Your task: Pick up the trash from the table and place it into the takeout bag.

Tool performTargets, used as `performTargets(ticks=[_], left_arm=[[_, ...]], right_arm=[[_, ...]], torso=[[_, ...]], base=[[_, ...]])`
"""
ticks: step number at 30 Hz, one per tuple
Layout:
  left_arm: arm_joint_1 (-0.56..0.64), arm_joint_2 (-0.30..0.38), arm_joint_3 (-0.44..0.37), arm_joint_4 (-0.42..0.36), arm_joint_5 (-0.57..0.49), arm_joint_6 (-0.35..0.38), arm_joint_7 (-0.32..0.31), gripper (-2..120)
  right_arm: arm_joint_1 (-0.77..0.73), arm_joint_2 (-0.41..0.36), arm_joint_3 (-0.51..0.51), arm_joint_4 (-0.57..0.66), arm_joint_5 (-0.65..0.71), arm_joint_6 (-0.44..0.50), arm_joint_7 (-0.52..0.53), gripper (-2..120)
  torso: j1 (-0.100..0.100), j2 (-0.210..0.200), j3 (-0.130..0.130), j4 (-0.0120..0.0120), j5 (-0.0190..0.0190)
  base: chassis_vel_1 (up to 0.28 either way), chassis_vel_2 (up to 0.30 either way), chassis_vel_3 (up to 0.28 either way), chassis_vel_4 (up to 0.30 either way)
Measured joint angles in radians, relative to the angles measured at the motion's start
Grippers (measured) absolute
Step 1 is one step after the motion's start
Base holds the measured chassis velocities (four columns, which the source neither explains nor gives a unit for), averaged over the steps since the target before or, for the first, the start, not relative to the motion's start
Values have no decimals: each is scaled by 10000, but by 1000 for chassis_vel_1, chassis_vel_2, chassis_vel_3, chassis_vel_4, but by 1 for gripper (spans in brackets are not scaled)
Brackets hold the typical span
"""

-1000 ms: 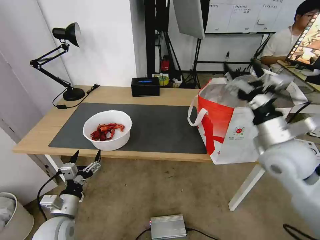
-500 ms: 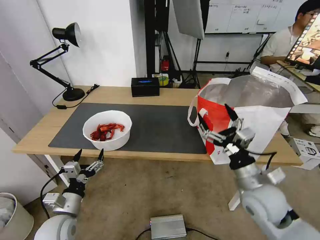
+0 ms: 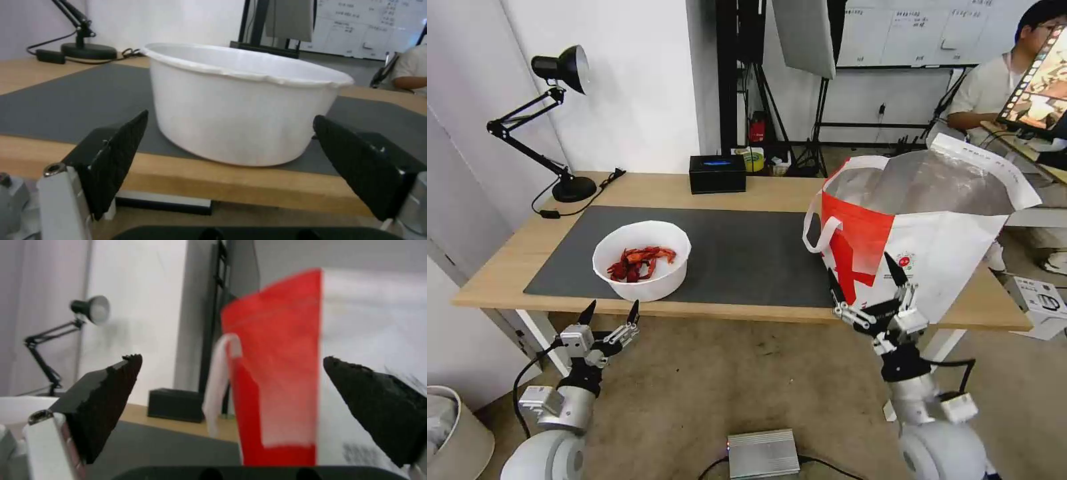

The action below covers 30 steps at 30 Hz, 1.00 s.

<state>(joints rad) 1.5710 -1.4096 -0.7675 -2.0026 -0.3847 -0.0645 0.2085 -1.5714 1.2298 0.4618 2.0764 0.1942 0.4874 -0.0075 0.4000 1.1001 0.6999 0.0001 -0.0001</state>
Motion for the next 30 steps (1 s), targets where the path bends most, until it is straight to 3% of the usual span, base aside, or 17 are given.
performTargets(ticks=[8,16,27,30], left_arm=[[79,-66,-53,-11,51,-62,71,100],[122,-92,-13,-21,65,-79,87,100],[119,-179,-51,-99,71,-84,87,100],[122,-190,-73,-134,70,-76,85,100]], right_arm=[[-947,349,-33,-100,-123,-578,729,100],[-1430,284,-81,424,-114,-1375,783,100],[-1805,434,-344,854,-518,-1602,770,100],[-1886,456,-410,966,-585,-2195,893,100]], torso=[[0,0,1,-1,1],[0,0,0,-1,0],[0,0,0,-2,0],[0,0,1,-1,0]], base=[[0,0,0,0],[0,0,0,0],[0,0,0,0],[0,0,0,0]])
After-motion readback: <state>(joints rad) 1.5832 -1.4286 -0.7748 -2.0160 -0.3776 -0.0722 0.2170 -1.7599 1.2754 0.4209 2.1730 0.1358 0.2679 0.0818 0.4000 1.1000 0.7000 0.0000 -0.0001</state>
